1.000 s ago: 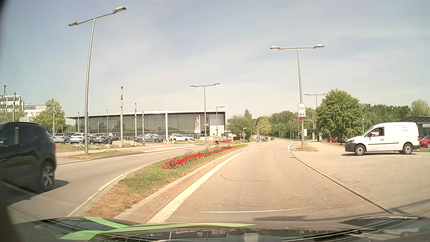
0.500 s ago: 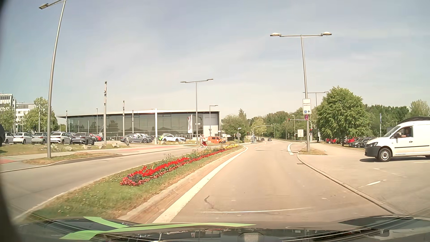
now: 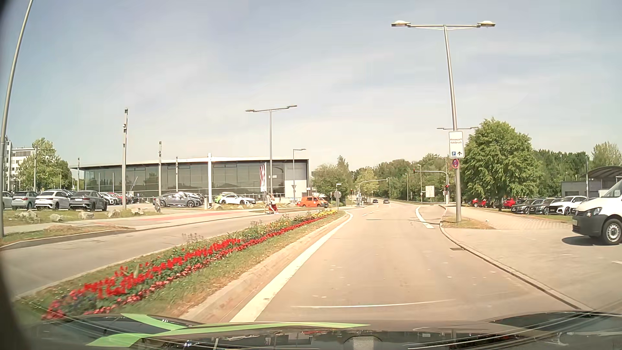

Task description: Follow the waypoints while adhering to traffic rules and regulations

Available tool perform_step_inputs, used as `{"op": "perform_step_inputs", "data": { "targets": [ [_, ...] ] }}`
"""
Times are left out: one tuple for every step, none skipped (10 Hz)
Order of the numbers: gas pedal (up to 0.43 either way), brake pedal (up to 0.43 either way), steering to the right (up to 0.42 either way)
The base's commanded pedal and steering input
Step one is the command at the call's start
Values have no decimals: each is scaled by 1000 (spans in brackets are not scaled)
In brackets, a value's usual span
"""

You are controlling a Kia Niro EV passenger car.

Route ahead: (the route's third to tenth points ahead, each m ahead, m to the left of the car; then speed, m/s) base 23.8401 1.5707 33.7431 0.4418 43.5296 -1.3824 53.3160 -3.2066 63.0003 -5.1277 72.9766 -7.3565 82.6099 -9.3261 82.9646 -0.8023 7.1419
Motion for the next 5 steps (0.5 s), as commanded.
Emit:
{"op": "perform_step_inputs", "data": {
  "targets": [
    [79, 0, 23],
    [67, 0, 23],
    [67, 0, 25],
    [67, 0, 28],
    [67, 0, 29]
  ]
}}
